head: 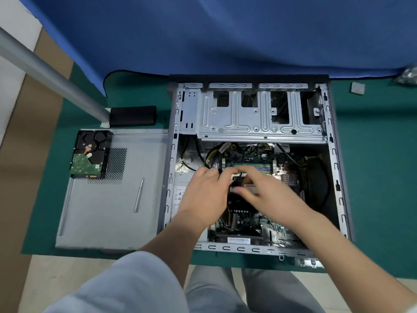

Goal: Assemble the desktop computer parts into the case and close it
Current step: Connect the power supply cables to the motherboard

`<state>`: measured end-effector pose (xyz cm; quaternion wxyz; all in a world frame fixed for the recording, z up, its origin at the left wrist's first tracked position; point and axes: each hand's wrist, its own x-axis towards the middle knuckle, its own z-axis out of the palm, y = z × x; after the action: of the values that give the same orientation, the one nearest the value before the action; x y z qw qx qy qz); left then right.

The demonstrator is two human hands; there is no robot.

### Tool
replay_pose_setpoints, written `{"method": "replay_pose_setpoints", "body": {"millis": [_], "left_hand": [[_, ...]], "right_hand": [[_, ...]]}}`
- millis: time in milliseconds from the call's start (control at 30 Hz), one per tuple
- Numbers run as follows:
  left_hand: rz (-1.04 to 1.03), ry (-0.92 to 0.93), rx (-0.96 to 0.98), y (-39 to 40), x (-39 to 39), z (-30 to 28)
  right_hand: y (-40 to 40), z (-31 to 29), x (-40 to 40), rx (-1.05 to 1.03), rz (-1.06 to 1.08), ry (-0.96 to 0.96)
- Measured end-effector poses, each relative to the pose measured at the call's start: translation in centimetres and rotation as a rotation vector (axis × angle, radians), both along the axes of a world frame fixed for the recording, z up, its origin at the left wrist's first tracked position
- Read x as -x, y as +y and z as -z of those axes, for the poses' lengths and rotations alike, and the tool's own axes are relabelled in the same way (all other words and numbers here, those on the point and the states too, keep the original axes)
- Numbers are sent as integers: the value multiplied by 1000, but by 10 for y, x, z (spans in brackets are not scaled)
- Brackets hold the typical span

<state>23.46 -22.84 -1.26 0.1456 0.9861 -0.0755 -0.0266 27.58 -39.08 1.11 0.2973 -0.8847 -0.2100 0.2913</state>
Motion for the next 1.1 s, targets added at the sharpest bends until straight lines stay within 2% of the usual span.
{"method": "replay_pose_setpoints", "body": {"millis": [67,200,333,433,500,567,667,833,967,1100], "left_hand": [[-11,56,4,0,0,-1],[-7,125,3,1,0,0],[-14,73,4,1,0,-3],[-2,-6,21,1,1,-5],[11,-52,27,1,0,-5],[12,-87,23,1,0,-6],[14,-103,27,1,1,-6],[17,-99,49,0,0,-8],[19,-83,58,0,0,-7],[29,-50,81,1,0,-4]], "right_hand": [[-5,8,4,-18,-36,-100],[-24,16,0,-96,54,-257],[-34,26,2,134,85,-398],[-39,36,-5,242,212,-352],[-47,44,-18,385,268,-299],[-50,52,-30,536,146,-222],[-43,59,-40,569,34,-167],[-53,57,-65,710,11,-228],[-56,56,-64,824,-126,-240],[-54,57,-61,909,-160,-250]]}}
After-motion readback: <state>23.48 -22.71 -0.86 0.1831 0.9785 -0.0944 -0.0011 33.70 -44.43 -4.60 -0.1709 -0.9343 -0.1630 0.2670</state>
